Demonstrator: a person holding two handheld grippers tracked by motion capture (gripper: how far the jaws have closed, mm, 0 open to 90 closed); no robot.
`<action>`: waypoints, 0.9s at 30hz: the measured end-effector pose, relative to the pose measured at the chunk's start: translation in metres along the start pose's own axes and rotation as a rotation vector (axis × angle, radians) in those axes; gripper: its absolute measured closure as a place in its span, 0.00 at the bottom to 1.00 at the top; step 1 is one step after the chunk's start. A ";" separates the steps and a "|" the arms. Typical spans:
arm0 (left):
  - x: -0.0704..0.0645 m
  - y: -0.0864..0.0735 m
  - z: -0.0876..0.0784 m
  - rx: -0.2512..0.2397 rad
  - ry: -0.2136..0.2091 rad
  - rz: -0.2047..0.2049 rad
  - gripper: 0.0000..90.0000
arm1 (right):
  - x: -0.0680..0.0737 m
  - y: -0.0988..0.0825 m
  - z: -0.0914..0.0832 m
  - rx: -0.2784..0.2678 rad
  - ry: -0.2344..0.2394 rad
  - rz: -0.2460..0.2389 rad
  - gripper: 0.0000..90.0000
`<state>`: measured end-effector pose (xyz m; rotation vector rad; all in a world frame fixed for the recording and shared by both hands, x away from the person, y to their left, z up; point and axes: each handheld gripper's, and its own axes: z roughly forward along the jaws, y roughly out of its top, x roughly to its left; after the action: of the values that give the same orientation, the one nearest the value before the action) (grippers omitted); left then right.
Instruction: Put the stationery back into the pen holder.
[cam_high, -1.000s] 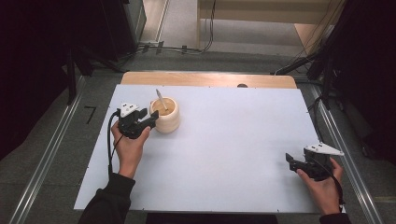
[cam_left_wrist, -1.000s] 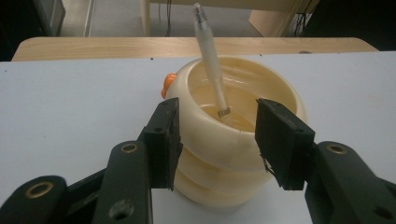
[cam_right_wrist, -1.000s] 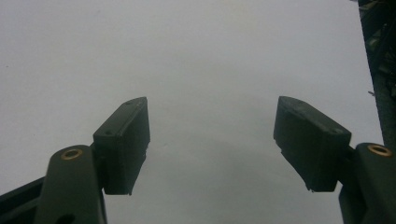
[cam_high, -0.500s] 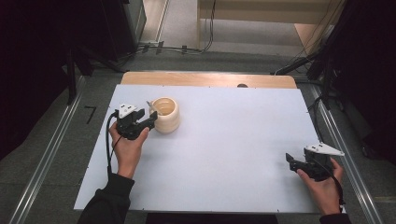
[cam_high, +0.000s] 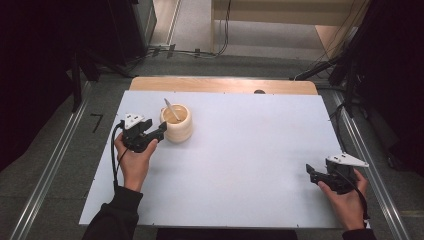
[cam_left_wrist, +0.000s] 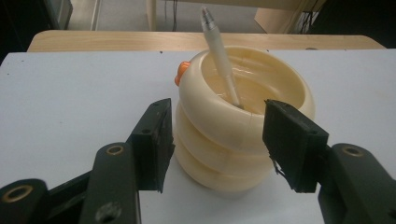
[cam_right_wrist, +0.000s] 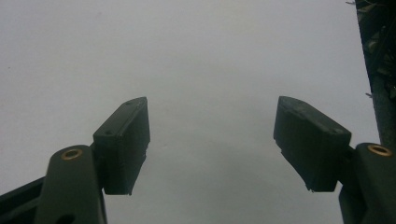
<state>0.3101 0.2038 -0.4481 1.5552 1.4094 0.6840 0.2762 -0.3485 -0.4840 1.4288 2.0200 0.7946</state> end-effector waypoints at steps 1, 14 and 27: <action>0.000 -0.001 0.000 0.001 0.001 0.002 0.47 | 0.000 0.000 0.000 -0.001 -0.001 0.000 0.29; 0.002 -0.010 -0.003 0.033 0.029 0.011 0.39 | 0.000 0.000 -0.001 -0.004 -0.001 0.002 0.29; 0.003 -0.017 -0.001 0.059 0.039 0.010 0.32 | -0.001 0.000 -0.001 -0.002 0.002 0.007 0.29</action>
<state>0.3017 0.2060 -0.4632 1.6031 1.4629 0.6879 0.2758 -0.3498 -0.4836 1.4354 2.0158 0.8013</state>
